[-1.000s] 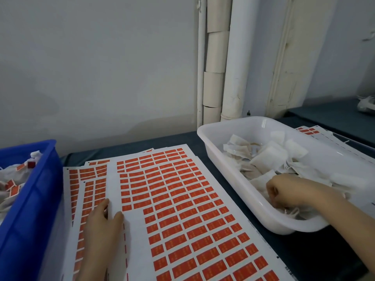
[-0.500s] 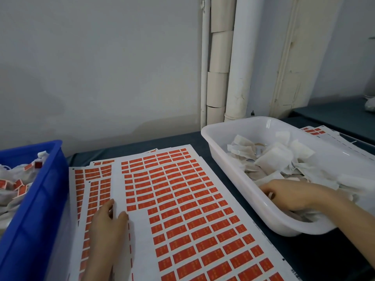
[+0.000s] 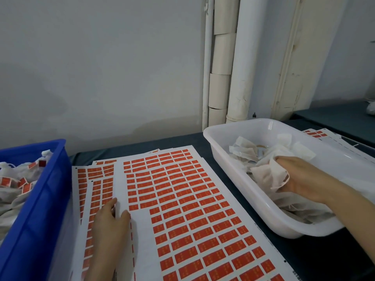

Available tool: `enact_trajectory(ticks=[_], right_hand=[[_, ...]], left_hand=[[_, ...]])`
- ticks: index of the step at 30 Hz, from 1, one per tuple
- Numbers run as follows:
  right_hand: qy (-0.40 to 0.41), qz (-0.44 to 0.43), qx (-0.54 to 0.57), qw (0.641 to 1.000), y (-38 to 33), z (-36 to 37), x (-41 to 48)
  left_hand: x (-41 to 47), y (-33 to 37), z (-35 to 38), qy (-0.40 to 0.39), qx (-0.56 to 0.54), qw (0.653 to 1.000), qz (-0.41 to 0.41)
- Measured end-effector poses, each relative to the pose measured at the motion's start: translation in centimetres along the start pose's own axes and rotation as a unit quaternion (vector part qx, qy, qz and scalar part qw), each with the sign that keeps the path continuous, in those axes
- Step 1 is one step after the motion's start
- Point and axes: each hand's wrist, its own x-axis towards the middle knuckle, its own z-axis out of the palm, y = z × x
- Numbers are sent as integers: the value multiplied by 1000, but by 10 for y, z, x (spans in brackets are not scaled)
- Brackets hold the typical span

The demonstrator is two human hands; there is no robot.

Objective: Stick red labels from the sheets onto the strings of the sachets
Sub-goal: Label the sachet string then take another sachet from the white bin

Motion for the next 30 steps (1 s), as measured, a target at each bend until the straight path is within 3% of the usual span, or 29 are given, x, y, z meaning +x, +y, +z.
enact_trajectory(ticks=[5, 6, 8, 10, 12, 15, 17, 19, 21, 23, 25, 30], right_hand=[[-1, -91, 106, 990, -27, 13, -7], [5, -120, 62, 991, -34, 21, -9], [32, -182, -128, 974, -46, 40, -11], [-18, -192, -161, 968, -55, 65, -15], [-146, -169, -100, 970, -54, 96, -18], [-228, -146, -151, 951, -39, 152, -10], [-242, -131, -151, 950, -25, 181, -1], [-203, -141, -164, 955, -11, 201, 8], [-150, -155, -107, 970, 3, 210, 14], [-134, -137, -49, 980, 12, 218, 16], [-118, -164, -82, 976, 21, 224, 17], [-43, -211, -120, 969, 33, 230, 20]], left_hand=[[1, -1, 5, 85, 107, 990, 46], [0, 1, 5, 117, 107, 985, 68], [-5, 8, 4, 142, 34, 983, 108], [-13, 11, 0, 76, -77, 982, 153], [-22, 20, -6, -71, -231, 959, 149], [-25, 39, -7, -288, -350, 891, 26], [-28, 39, -6, -345, -317, 883, -26], [-27, 26, -2, -298, -230, 925, 48], [-27, 17, 0, -208, -194, 955, 82], [-24, 17, -2, -142, -221, 963, 53], [-23, 19, -4, -105, -263, 958, 39], [-23, 21, -2, -82, -276, 957, 24]])
